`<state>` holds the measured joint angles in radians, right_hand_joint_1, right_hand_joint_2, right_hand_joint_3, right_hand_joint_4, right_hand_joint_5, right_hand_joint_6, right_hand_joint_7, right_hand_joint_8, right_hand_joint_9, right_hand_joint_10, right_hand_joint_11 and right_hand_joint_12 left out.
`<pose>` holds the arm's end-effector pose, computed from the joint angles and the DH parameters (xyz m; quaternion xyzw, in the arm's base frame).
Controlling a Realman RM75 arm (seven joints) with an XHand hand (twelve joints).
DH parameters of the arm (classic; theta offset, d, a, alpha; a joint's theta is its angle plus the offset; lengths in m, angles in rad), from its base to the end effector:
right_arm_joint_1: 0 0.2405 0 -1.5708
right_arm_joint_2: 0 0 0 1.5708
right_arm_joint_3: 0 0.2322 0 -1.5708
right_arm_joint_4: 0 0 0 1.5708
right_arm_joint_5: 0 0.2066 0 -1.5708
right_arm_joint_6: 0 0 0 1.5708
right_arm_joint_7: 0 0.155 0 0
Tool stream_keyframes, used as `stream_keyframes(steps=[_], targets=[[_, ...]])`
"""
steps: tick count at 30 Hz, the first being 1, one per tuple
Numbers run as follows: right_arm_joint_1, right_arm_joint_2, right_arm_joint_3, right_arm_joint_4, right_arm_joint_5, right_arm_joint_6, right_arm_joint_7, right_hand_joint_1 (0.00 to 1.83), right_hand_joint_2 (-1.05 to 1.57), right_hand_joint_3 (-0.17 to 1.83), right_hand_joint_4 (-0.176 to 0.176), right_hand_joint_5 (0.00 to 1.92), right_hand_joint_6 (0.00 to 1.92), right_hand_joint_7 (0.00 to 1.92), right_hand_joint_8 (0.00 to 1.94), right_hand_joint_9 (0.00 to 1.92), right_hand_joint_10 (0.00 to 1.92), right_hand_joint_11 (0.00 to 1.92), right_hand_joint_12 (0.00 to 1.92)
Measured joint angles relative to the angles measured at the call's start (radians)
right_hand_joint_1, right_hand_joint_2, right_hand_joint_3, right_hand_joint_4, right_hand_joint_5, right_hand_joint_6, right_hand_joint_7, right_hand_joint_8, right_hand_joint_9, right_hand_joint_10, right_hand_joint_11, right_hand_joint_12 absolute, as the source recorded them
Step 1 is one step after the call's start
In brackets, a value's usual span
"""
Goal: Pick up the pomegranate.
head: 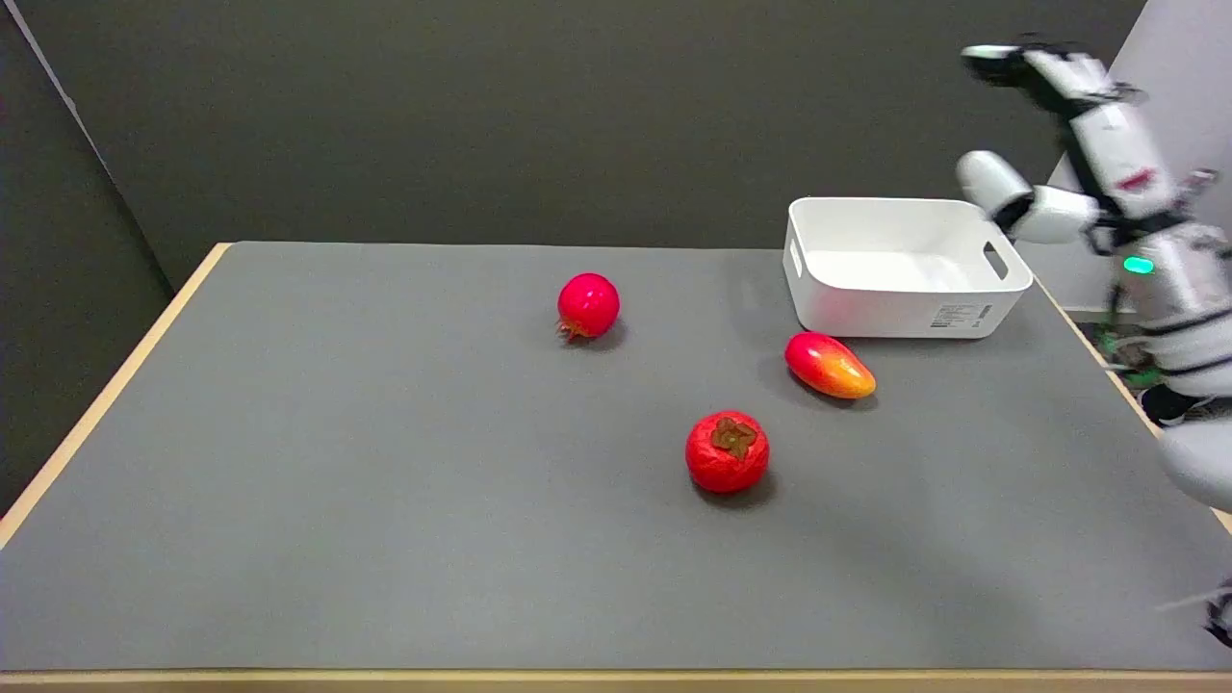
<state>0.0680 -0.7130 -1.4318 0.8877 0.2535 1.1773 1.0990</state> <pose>-0.1140 -0.2944 0.5117 0.7395 0.0992 0.3379 0.5737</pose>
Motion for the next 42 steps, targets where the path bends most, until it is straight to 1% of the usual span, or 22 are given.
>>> stream_keyframes(steps=[7,10,18,28,35,38,42], targets=[[0.156,-0.036,-0.171,0.089,-0.152,-0.153,-0.019,0.27,0.64,0.97,0.1,0.27,0.56,0.38,0.45,0.29,0.75,0.07,1.13],[0.218,-0.058,-0.238,0.118,-0.227,-0.214,-0.018,0.25,0.63,0.97,0.105,0.27,0.56,0.38,0.45,0.29,0.75,0.08,1.13],[0.389,-0.149,-0.405,0.147,-0.425,-0.36,0.055,0.25,0.62,0.99,0.113,0.25,0.54,0.36,0.43,0.28,0.71,0.08,1.11],[0.578,-0.275,-0.583,0.064,-0.611,-0.487,0.143,0.25,0.62,0.99,0.116,0.25,0.52,0.35,0.42,0.26,0.7,0.08,1.1],[0.665,-0.362,-0.667,-0.014,-0.705,-0.543,0.177,0.27,0.62,0.99,0.115,0.24,0.51,0.33,0.41,0.26,0.69,0.08,1.09],[0.692,-0.394,-0.695,-0.044,-0.737,-0.563,0.185,0.32,0.66,0.88,0.113,0.25,0.49,0.35,0.36,0.26,0.68,0.06,1.15],[0.72,-0.43,-0.724,-0.087,-0.774,-0.592,0.194,0.33,0.66,0.88,0.113,0.25,0.49,0.35,0.36,0.26,0.68,0.06,1.14]])
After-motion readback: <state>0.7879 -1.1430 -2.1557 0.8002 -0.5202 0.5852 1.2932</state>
